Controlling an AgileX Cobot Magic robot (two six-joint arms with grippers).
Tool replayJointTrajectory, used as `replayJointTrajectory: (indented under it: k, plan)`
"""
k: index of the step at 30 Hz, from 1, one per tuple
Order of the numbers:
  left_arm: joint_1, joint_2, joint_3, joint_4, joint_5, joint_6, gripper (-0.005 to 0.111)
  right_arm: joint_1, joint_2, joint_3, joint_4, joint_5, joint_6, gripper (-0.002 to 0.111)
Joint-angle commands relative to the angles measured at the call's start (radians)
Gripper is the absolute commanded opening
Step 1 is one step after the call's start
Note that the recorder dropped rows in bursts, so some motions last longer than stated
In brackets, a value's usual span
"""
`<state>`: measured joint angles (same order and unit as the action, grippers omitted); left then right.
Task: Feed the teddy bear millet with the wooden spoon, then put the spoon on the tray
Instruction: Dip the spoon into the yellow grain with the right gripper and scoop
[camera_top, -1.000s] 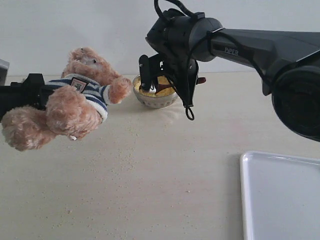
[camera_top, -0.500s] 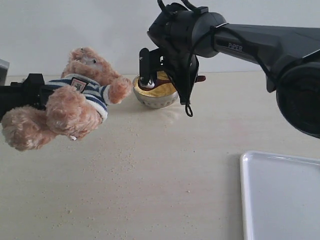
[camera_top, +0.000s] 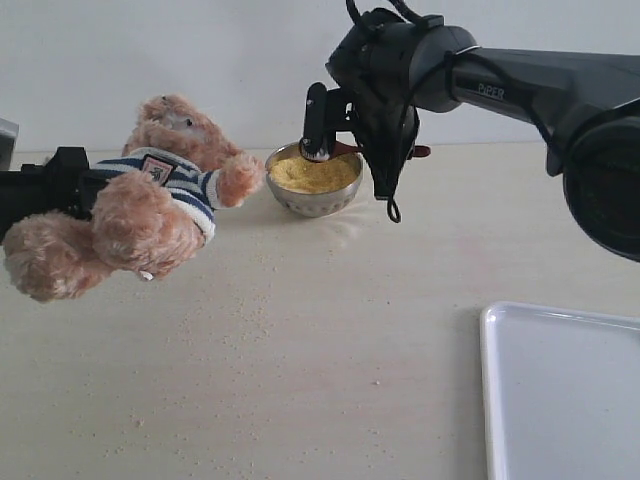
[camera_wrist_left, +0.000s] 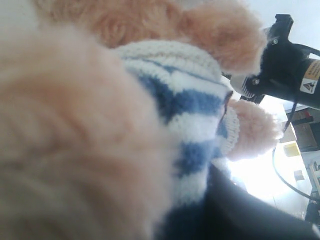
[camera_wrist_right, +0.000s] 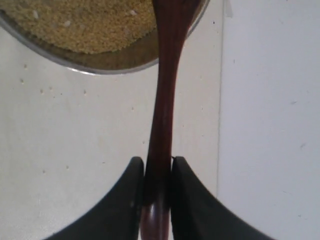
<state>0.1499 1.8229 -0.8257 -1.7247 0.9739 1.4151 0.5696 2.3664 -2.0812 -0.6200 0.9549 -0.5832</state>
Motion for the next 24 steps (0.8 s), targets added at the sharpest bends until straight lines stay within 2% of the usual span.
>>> replayJointTrajectory:
  k: [1,13,24]
  plan:
    - [0.004,-0.001,0.0,-0.02,0.024,-0.009,0.005,0.001,0.018,-0.003,-0.017,0.015,-0.023,0.0]
    - [0.004,-0.001,0.0,-0.02,0.025,0.007,0.005,0.005,0.018,-0.003,0.095,0.069,-0.157,0.0]
    - [0.004,-0.001,0.0,-0.02,0.025,0.017,0.005,0.028,0.018,-0.003,0.14,0.067,-0.165,0.0]
